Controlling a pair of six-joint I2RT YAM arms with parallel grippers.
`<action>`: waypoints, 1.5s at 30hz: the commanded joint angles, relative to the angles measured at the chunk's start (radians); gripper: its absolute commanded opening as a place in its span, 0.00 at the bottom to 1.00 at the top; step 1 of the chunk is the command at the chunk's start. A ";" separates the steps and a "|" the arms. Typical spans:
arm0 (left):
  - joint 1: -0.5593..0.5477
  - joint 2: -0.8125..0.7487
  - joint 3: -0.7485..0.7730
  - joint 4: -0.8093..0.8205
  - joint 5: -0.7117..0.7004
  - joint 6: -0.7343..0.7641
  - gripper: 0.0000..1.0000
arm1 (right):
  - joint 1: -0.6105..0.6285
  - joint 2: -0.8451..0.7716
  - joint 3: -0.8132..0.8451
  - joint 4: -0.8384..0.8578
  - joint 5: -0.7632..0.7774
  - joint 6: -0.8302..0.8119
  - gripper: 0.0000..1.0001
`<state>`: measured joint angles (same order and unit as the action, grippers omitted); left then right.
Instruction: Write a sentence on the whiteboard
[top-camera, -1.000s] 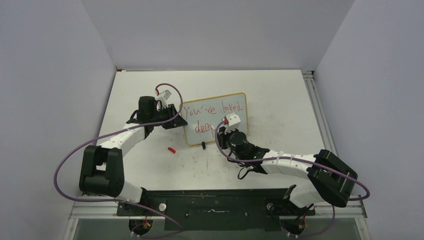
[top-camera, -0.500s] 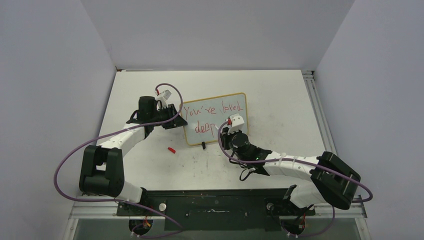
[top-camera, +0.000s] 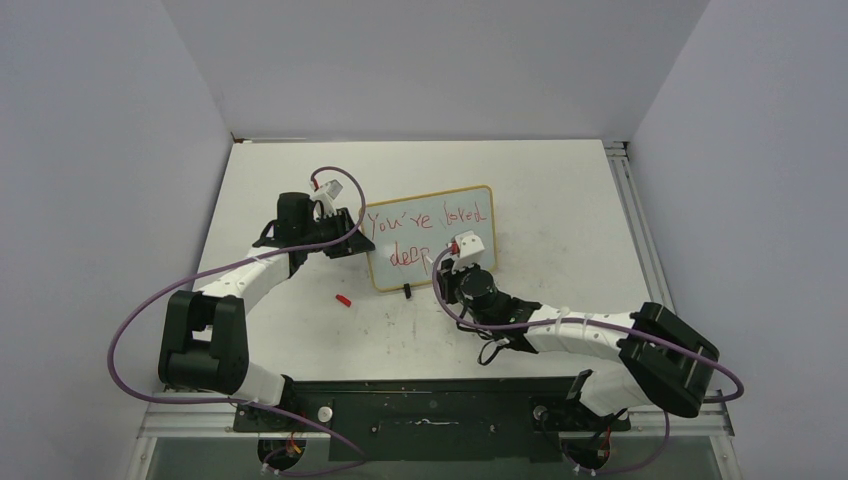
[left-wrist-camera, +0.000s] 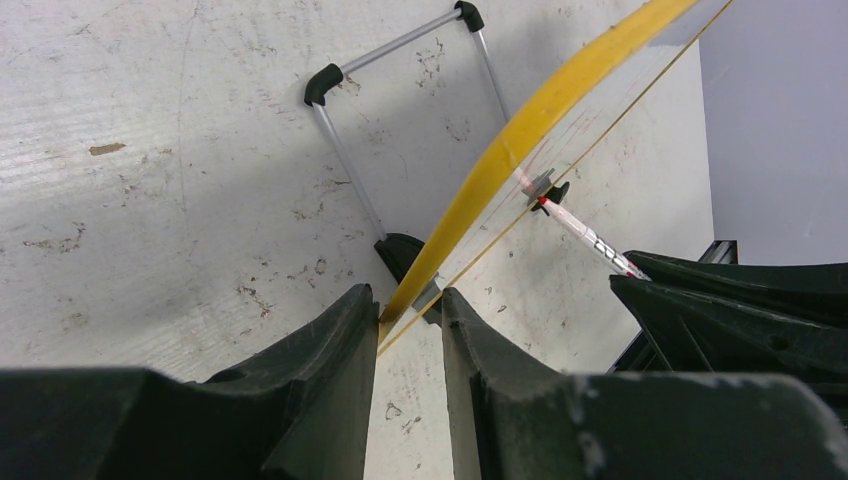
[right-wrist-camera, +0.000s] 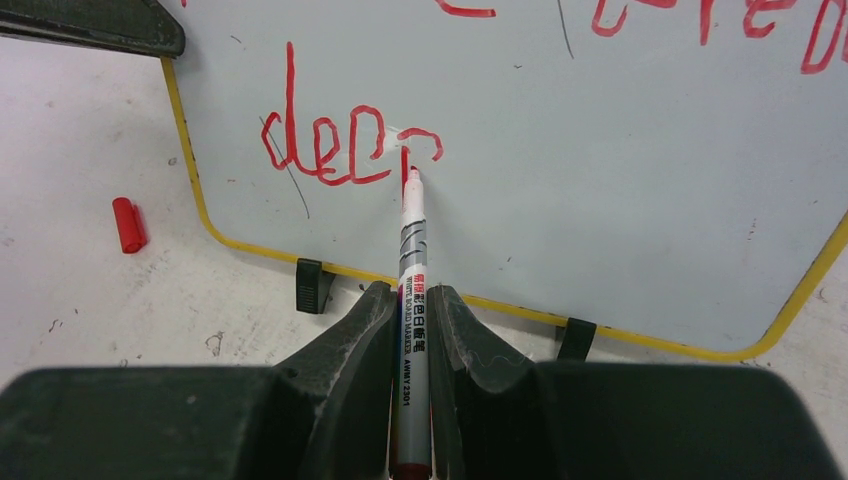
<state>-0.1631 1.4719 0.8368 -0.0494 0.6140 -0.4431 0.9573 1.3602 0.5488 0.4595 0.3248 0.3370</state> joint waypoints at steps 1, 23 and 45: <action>-0.005 -0.040 0.038 0.031 0.039 -0.009 0.28 | 0.014 0.028 0.018 0.056 -0.012 0.013 0.05; -0.005 -0.041 0.036 0.033 0.039 -0.009 0.28 | 0.017 0.006 0.038 0.032 0.007 -0.011 0.05; -0.005 -0.039 0.036 0.033 0.039 -0.010 0.28 | -0.003 0.020 0.050 0.026 0.059 -0.016 0.05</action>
<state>-0.1631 1.4677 0.8368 -0.0494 0.6144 -0.4450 0.9684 1.3895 0.5632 0.4557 0.3363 0.3256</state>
